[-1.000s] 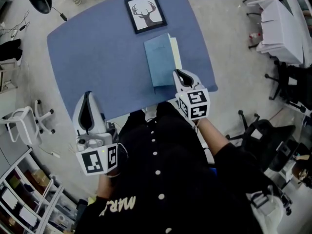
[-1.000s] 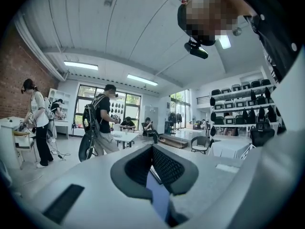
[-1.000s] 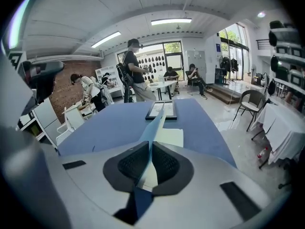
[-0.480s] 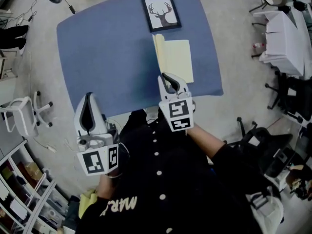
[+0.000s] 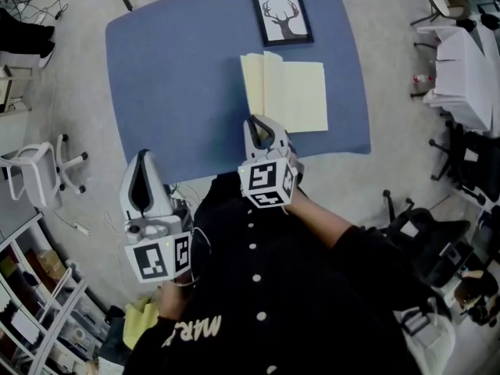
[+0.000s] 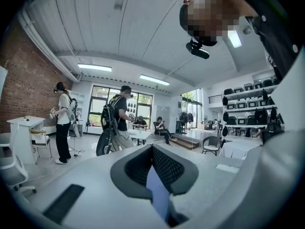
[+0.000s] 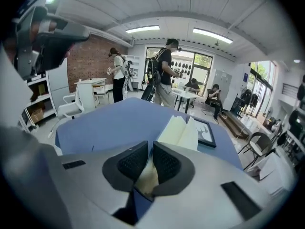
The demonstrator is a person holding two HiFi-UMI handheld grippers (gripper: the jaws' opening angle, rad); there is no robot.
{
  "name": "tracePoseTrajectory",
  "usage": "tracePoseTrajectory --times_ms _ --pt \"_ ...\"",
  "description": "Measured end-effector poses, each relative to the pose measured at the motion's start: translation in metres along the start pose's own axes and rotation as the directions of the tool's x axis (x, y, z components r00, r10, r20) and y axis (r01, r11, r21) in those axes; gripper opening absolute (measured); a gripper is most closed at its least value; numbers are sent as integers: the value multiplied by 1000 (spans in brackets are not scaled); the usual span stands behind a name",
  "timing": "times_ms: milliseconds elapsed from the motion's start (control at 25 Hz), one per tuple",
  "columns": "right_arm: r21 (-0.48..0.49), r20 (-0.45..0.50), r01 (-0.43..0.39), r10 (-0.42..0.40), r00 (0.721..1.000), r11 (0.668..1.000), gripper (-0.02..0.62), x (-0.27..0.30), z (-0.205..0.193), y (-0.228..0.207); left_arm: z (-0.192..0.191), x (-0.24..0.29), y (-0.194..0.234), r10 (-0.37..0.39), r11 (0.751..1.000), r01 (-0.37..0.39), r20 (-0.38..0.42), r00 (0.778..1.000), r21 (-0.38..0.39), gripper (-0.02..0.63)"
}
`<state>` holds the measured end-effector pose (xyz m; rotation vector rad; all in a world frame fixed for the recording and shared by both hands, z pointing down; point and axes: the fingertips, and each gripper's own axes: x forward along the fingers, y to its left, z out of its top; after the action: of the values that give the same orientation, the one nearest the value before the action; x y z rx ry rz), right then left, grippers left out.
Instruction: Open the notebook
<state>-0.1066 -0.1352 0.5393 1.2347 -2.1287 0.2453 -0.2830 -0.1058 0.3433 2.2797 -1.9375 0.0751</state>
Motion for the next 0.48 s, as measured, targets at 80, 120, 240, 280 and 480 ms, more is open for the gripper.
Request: tracePoseTrajectory --times_ms 80,120,240,280,480 --pt "-42 -9 33 -33 999 999 38 2 0 3 -3 -1 7 -1 1000 1 -7 1000 -7 3" --pt "-54 -15 44 -45 999 998 38 3 0 4 -5 -1 10 -3 1000 3 -10 1000 -11 3" --pt "-86 -33 69 -72 997 994 37 5 0 6 -9 1 19 -14 1000 14 -13 1000 -21 3" --pt "-102 -38 80 -84 996 992 35 5 1 5 -10 2 21 -19 1000 19 -13 1000 -25 3" --pt "-136 -70 141 -151 986 981 32 0 0 1 -12 8 29 -56 997 56 -8 998 -46 3"
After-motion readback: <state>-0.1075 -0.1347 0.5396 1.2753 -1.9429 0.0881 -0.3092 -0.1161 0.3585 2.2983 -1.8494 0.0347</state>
